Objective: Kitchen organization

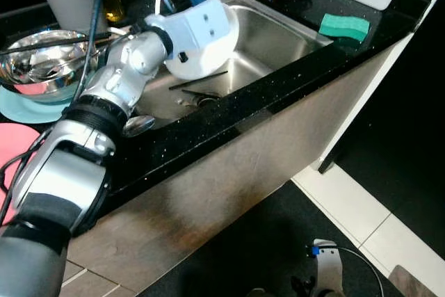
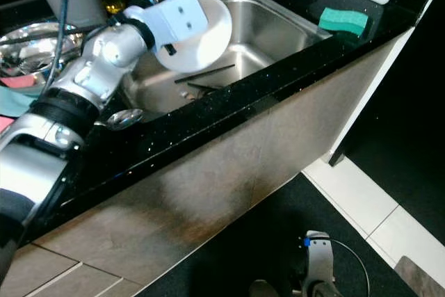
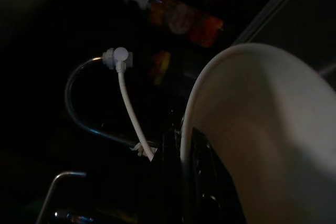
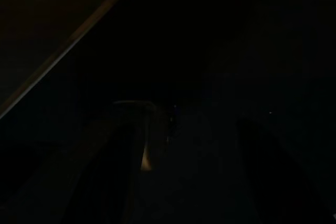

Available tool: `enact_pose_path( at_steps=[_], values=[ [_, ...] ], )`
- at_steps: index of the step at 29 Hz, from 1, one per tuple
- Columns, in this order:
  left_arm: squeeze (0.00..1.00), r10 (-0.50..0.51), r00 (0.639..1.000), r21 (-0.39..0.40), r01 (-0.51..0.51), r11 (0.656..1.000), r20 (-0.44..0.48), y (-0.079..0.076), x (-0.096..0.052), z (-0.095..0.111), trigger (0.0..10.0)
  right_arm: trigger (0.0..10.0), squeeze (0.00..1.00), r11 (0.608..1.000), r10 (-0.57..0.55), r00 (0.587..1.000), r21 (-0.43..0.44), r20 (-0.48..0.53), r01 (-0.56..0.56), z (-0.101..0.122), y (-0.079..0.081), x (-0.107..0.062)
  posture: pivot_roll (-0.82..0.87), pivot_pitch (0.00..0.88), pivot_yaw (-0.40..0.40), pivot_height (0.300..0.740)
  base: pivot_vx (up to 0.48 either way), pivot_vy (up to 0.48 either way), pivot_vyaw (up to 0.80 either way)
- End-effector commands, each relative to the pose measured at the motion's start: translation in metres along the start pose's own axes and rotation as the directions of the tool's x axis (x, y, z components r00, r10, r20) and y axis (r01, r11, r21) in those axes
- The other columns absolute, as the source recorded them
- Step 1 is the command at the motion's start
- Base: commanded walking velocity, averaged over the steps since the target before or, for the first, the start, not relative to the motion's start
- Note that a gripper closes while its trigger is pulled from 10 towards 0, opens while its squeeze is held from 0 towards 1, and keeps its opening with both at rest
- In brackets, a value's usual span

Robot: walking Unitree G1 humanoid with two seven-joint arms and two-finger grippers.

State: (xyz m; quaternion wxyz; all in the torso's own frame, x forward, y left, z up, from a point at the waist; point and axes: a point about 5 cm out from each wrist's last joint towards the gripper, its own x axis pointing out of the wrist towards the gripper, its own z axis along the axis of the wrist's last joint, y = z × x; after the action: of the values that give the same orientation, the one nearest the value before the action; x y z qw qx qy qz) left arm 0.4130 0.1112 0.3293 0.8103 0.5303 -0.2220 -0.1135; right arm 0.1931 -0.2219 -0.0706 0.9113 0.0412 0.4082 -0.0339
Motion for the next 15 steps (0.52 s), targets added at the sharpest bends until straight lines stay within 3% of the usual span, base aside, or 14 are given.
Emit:
enact_pose_path(
  at_steps=[1,3,15],
  values=[
    [0.00,-0.017,1.000,0.032,0.018,0.999,-0.008,-0.008,0.001,-0.002,10.0,10.0,0.00,1.000,-0.002,1.000,0.025,-0.013,0.002,-0.009,0.001,-0.002,0.01,0.154,0.061,0.740,0.000,0.000,0.00],
    [0.00,-0.043,0.998,0.012,0.043,0.999,-0.039,-0.019,0.000,-0.009,10.0,10.0,0.00,0.999,0.001,1.000,0.035,-0.009,0.000,-0.010,0.001,-0.003,0.00,0.170,0.064,0.740,0.000,0.000,0.00],
    [0.00,-0.106,0.989,-0.122,0.093,0.988,-0.104,-0.045,-0.005,-0.023,10.0,10.0,0.00,0.999,0.000,1.000,0.044,-0.008,0.000,-0.018,0.001,-0.006,-0.02,0.208,0.072,0.740,0.000,0.000,0.00]
  ],
)
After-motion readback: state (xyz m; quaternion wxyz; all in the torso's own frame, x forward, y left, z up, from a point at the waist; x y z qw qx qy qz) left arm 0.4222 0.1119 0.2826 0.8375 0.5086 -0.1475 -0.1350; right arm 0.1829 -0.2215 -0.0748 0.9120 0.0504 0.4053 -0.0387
